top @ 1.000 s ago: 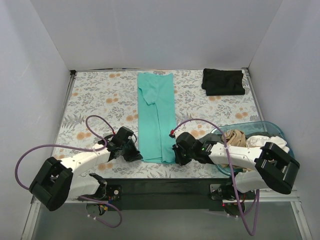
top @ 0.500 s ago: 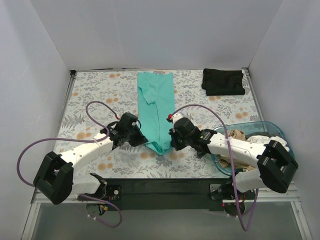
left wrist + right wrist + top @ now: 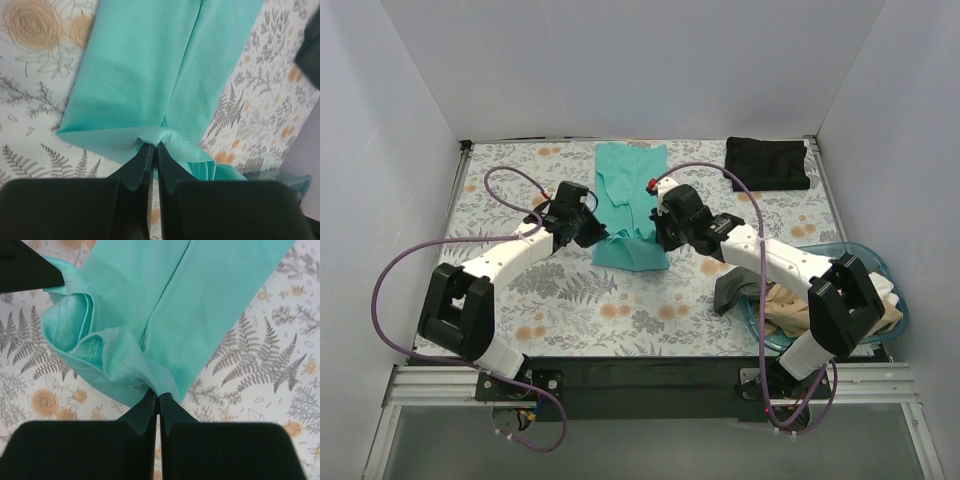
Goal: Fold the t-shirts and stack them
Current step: Fold the tshirt
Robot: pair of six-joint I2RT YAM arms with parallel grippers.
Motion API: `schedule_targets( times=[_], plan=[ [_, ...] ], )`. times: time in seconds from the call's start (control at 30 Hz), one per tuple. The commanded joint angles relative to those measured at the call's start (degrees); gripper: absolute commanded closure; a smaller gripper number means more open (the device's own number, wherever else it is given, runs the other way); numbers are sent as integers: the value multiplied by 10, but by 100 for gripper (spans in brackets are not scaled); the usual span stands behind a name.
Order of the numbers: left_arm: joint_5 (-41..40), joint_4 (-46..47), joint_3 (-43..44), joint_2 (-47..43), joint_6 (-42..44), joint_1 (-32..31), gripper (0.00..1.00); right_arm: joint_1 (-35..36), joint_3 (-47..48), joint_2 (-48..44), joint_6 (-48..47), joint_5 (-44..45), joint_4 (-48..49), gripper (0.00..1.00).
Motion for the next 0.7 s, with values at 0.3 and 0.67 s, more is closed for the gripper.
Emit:
schedule_targets(
  times=[0.3, 0.67],
  plan=[
    [5, 18, 138, 90, 65, 57, 100, -66, 168, 111, -76, -34, -10, 99],
    [29, 17, 210, 177, 88, 75, 100, -94, 245, 199, -105, -49, -13, 99]
  ],
)
